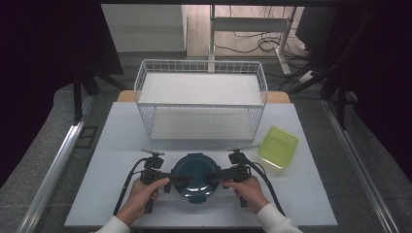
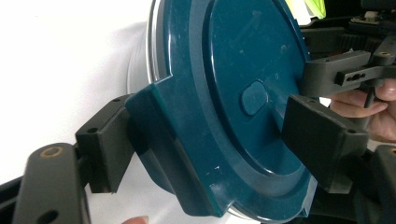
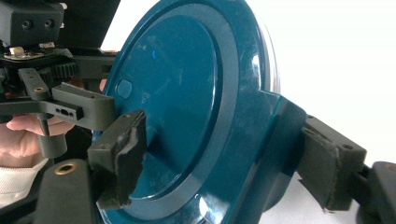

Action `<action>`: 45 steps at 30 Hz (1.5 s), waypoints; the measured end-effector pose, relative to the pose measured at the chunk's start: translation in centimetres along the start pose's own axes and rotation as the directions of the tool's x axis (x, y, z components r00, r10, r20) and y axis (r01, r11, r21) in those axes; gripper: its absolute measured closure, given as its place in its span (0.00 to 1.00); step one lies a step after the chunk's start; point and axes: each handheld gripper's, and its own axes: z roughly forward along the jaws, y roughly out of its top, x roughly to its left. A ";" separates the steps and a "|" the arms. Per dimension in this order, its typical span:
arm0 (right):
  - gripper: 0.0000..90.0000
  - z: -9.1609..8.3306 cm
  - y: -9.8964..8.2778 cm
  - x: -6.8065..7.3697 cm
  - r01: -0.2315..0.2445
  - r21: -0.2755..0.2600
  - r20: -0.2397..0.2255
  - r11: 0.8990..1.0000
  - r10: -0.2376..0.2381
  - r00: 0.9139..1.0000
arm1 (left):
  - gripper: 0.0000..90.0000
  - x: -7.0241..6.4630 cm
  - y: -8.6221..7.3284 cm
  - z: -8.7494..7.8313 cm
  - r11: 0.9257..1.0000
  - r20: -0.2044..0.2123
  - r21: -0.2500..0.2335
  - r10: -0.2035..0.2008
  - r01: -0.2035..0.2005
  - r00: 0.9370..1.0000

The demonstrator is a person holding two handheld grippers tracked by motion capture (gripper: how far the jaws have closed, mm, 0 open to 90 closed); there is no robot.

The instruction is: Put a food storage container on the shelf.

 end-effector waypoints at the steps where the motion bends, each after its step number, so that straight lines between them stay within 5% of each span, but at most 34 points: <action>1: 0.27 0.0 0.0 0.0 -0.006 -0.004 0.001 1.000 0.006 1.000 | 0.24 0.0 0.0 0.0 1.000 -0.003 -0.001 -0.001 0.001 1.000; 23: 0.36 -1.5 -1.3 0.8 -0.043 -0.078 0.012 0.996 0.044 0.999 | 0.41 -0.9 -0.9 -1.5 0.997 0.008 -0.067 -0.024 0.025 1.000; 45: 0.38 -2.0 -2.0 1.2 -0.069 -0.117 0.010 0.991 0.070 0.997 | 0.41 -2.1 -1.2 -1.6 0.997 -0.027 -0.069 0.021 -0.023 0.999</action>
